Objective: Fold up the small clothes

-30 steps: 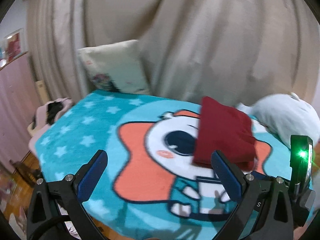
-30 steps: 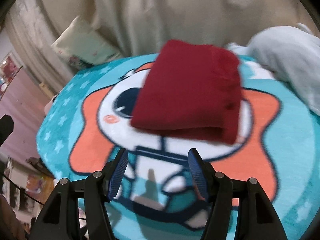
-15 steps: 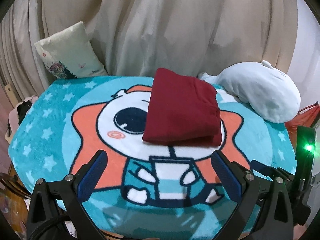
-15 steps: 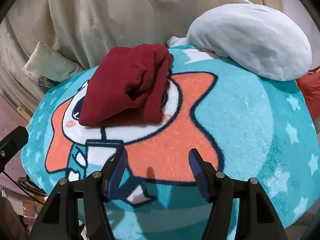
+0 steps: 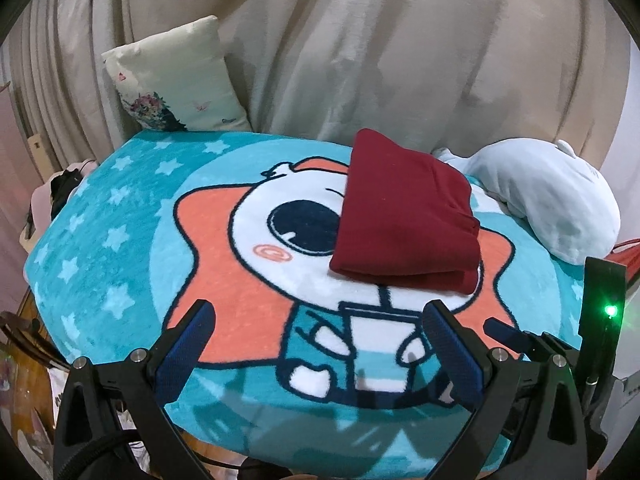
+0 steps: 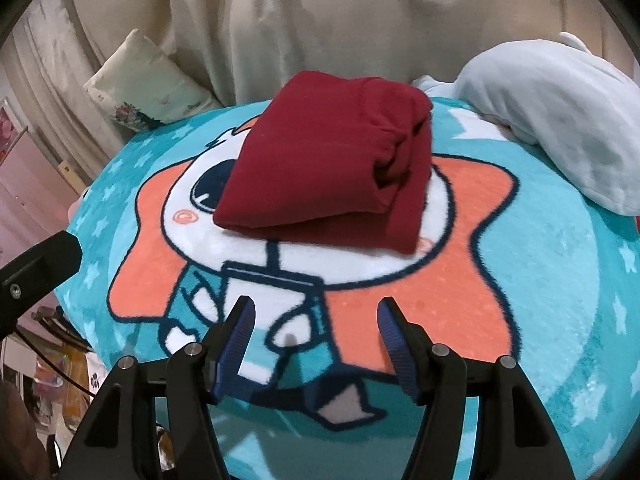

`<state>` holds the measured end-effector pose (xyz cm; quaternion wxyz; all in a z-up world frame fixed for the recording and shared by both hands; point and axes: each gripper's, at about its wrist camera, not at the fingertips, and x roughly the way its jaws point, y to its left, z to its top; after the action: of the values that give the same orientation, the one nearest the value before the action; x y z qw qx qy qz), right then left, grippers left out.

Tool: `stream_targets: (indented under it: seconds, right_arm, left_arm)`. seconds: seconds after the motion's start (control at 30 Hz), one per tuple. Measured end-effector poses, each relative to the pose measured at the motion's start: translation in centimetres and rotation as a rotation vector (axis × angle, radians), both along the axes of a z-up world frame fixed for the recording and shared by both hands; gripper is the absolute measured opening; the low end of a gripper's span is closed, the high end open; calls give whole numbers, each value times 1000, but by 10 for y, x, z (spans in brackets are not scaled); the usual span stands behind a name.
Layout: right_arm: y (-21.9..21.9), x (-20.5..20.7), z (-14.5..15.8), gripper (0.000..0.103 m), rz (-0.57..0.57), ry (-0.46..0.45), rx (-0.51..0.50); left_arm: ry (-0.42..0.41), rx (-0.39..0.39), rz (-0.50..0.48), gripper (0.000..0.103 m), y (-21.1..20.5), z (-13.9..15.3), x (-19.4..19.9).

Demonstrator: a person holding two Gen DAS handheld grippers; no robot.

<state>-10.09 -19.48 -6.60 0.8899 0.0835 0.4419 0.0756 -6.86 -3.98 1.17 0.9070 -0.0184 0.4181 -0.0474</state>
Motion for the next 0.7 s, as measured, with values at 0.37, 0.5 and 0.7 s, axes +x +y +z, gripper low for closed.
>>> stream_targets:
  seconds: [0.37,0.5,0.7]
  right_arm:
    - [-9,-3,-2,68,-28,11,3]
    - [-16,-8,-2,68,-48,8,4]
    - [-21,-12,-2,68,-59,4,3]
  left_arm:
    - [39,-6,-25,103,-10,-8,0]
    - [45,-6,-42,103,-17,-9,-1]
    - [57,-1,-48,103,-22,-10,-2]
